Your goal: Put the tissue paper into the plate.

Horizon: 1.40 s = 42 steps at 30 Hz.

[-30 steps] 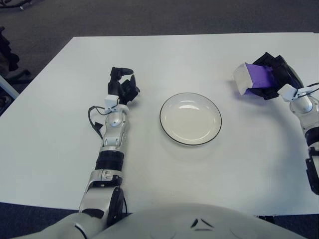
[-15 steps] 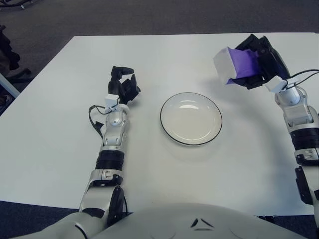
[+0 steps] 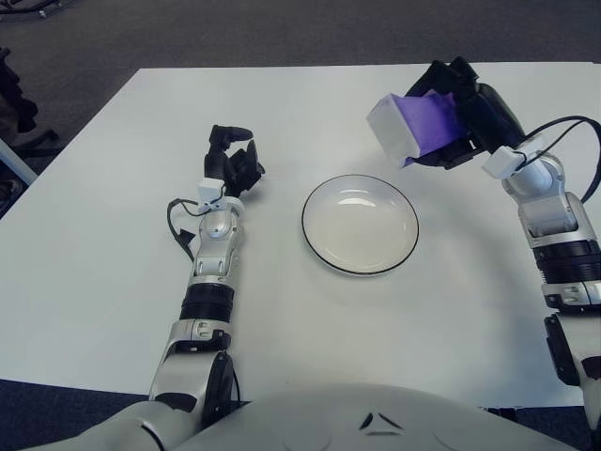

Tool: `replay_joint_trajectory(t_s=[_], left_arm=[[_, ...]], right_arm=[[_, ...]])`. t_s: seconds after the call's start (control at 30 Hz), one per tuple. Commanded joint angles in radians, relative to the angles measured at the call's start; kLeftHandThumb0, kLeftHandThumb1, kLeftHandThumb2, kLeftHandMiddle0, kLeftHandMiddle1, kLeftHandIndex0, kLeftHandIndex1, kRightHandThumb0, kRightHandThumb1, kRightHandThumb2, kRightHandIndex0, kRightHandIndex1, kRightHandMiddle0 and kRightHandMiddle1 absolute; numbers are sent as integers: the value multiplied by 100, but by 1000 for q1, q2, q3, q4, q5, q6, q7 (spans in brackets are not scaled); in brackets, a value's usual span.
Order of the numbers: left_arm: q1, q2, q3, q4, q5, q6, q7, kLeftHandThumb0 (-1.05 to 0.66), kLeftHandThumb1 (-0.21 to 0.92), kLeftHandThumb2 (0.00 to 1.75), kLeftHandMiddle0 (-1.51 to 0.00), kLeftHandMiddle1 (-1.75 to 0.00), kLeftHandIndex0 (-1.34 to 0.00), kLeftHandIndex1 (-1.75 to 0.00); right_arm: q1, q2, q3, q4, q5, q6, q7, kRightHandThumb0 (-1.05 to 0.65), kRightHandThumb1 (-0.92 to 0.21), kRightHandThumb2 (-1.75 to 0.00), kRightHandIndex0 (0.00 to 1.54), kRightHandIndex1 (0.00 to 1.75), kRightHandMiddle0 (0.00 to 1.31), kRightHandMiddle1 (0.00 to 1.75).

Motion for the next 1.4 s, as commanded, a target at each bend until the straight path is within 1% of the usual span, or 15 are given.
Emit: replay_joint_trajectory(t_s=[0.0,0.2,0.33,0.47,0.57,0.63,0.77,0.9,0.97,1.1,1.13,1.17,1.27,1.33,1.37], left_arm=[[177,-27,-3,100,5,3,-3,-37,76,73,-86,-175,-30,-175],[178,-30,-6,100,8,3,0,-37,76,73,-86,-175,-30,-175],[179,-31,-8,98,8,3,0,-37,76,73,-86,-175,-30,-175],[180,-31,-8,96,9,3,0,-37,76,73,-87,-175,-30,-175],[182,-33,-11,91,11,5,3,-37,76,73,-87,-175,-30,-175],[183,-35,-13,88,13,8,4,-37,76,73,-87,-175,-30,-175],[185,-37,-16,87,14,7,5,-37,75,74,-87,-175,-30,-175],[187,-39,-20,85,14,5,6,-37,75,74,-87,-175,-30,-175],[190,-41,-21,79,11,7,3,-37,75,74,-87,-175,-30,-175],[196,-47,-26,59,6,20,0,-37,76,73,-87,-175,-30,-175],[198,-48,-26,53,5,23,-1,-37,76,73,-87,-175,-30,-175],[199,-48,-27,49,4,26,-1,-37,76,73,-87,-175,-30,-175],[201,-49,-29,40,4,34,-2,-37,77,72,-87,-175,-30,-175],[202,-49,-29,36,4,38,-2,-37,77,72,-87,-175,-29,-175],[202,-49,-30,34,4,40,-2,-37,77,72,-87,-175,-29,-175]], right_arm=[[-22,27,25,-67,16,-10,46,0,-26,-134,60,175,54,163],[-22,47,52,-70,3,-46,81,0,-27,-134,60,175,52,165],[-27,62,72,-34,-21,-105,78,0,-28,-135,60,175,48,169],[-30,78,91,-6,-45,-142,75,0,-28,-136,60,175,46,172],[-30,77,99,4,-33,-158,94,0,-28,-136,60,175,45,173],[-31,72,113,10,-3,-158,133,0,-28,-137,60,175,45,174],[-31,65,145,14,41,-144,215,0,-36,-123,57,164,42,174],[-32,54,162,4,60,-130,282,0,-42,-115,53,160,40,175],[-30,51,165,-6,65,-124,310,0,-48,-106,50,157,37,175],[-23,46,159,-17,59,-140,332,0,-60,-90,44,159,32,168],[-22,38,160,-23,49,-152,337,0,-66,-79,44,158,31,164],[-20,33,159,-26,41,-161,341,0,-76,-62,45,152,29,160],[-18,17,160,-49,20,-178,357,0,-87,-43,47,143,25,157],[-19,10,162,-63,8,-182,365,0,-89,-39,47,141,23,158],[-19,7,163,-68,3,-184,368,-15,-89,-30,44,115,23,131]])
